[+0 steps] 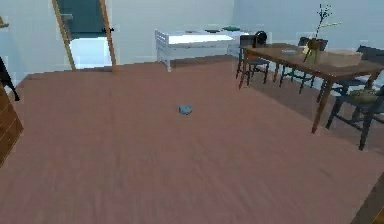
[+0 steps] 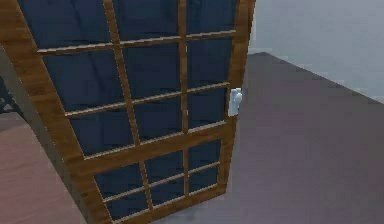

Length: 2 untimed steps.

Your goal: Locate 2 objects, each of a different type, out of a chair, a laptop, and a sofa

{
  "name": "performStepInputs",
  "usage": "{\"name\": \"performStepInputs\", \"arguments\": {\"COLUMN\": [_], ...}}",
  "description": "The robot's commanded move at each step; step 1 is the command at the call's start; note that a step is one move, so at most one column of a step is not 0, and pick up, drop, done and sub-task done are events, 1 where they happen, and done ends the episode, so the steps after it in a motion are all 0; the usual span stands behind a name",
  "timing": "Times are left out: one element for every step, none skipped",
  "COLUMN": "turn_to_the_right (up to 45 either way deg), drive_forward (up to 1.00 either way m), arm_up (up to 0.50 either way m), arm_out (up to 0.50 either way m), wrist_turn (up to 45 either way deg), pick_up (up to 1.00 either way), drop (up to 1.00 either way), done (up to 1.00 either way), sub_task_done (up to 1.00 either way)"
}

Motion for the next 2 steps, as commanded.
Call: {"name": "performStepInputs", "arguments": {"turn_to_the_right": [-3.0,0.0], "drive_forward": [0.0,0.35], "arm_up": [0.0,0.0], "arm_out": [0.0,0.0], "wrist_turn": [0.0,0.0], "pick_up": [0.0,0.0], "drop": [0.0,0.0], "done": [0.0,0.0], "sub_task_done": [0.0,0.0]}}
